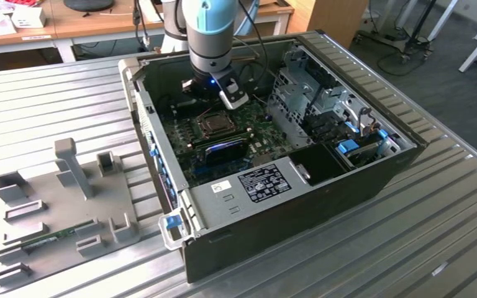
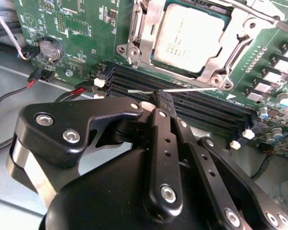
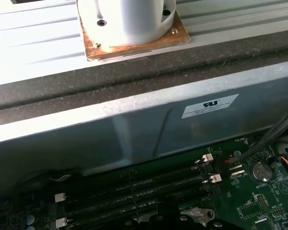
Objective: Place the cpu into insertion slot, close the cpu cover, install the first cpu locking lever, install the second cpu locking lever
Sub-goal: 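Install the first cpu locking lever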
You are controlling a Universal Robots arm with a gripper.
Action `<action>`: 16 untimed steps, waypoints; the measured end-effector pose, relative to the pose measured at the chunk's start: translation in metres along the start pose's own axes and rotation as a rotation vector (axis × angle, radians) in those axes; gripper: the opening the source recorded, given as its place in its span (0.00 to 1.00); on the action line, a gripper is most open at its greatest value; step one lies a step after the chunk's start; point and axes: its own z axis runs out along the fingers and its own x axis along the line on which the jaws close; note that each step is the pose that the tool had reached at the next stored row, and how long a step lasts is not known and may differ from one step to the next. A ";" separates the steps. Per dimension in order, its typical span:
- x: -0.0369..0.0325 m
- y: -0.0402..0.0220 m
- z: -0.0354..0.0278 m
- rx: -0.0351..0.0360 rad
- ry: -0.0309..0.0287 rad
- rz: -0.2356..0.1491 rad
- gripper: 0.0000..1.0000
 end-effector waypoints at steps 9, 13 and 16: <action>0.0002 0.0000 0.0001 -0.0110 0.0017 0.004 0.10; 0.0002 0.0000 0.0001 -0.0109 0.0011 0.006 0.10; 0.0005 -0.0001 0.0000 -0.0106 0.0000 0.009 0.10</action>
